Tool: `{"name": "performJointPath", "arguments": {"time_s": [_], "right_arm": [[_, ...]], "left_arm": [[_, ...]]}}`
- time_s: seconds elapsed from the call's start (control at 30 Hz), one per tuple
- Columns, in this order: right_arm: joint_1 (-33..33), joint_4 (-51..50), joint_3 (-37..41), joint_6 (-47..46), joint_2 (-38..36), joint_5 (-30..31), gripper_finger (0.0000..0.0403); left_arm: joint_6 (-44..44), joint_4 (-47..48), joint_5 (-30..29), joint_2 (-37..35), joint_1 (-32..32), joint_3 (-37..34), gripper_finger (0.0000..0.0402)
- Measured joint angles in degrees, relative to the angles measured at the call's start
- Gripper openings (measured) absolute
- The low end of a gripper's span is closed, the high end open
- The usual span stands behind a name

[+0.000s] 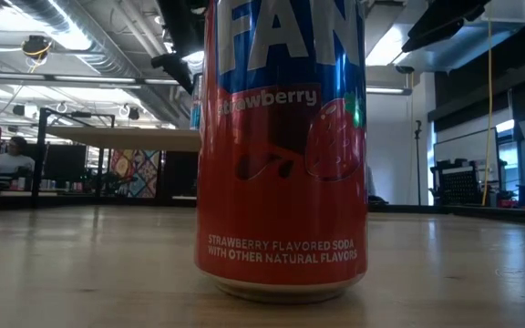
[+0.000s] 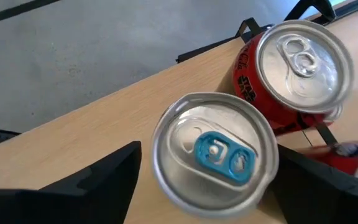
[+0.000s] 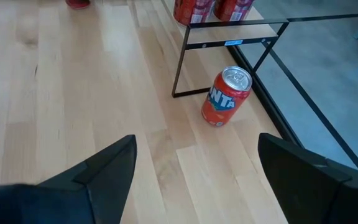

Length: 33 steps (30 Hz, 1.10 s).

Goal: Place canned beverage on shelf
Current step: Put the top blue soda can on the shelf, then put the blue soda can on the shelf aligned with the other blue soda can

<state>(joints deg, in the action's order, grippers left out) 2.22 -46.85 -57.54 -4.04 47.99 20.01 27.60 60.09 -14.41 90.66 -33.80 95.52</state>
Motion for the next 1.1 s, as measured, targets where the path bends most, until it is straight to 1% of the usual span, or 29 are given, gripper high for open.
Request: {"name": "performJointPath", "arguments": {"time_s": [0.1,0.2,0.23,0.3,0.4,0.53,0.67,0.73,0.8,0.97,1.1], "right_arm": [[0.0,0.0,0.0,0.0,0.0,0.0,0.0324],[0.0,0.6,0.0,0.0,0.0,-0.1,0.0324],[0.0,0.9,0.0,-0.3,0.2,-0.5,0.0324],[0.0,0.7,-0.1,-1.5,0.3,-3.2,0.0324],[0.0,0.4,-0.1,-1.8,0.3,-9.4,0.0324],[0.1,0.4,-0.1,-3.3,0.3,-13.0,0.0324],[0.1,0.1,-0.3,-4.8,0.5,-19.0,0.0324],[0.1,-1.1,-1.6,-4.8,1.4,-20.9,0.0324],[0.5,-3.5,-3.5,-5.0,2.6,-21.3,0.0324],[4.6,-9.4,-9.7,-8.0,7.1,-19.4,0.0324],[8.9,-14.5,-14.6,-13.7,12.3,-18.6,0.0324]], "left_arm": [[-1.2,0.9,-0.3,-1.6,0.3,3.1,0.0321],[-3.0,0.6,0.8,-3.4,1.6,6.3,0.0321],[-3.3,0.6,1.3,-4.0,2.5,7.3,0.0321],[-4.2,0.3,2.6,-5.3,4.6,8.0,0.0321],[-7.0,0.0,1.5,-7.0,9.5,8.1,0.0322],[-6.1,1.1,-1.8,-7.7,17.6,7.8,0.0322],[-6.3,1.6,-2.4,-7.5,26.1,7.7,0.0322],[-6.5,1.4,-2.8,-7.4,30.3,7.0,0.0322],[-6.2,0.6,-4.3,-7.3,34.2,5.4,0.0322],[-1.4,-0.5,-9.0,-7.4,41.3,0.0,0.0322],[2.1,-3.4,-8.6,-7.5,45.6,-5.5,0.0322]]}}
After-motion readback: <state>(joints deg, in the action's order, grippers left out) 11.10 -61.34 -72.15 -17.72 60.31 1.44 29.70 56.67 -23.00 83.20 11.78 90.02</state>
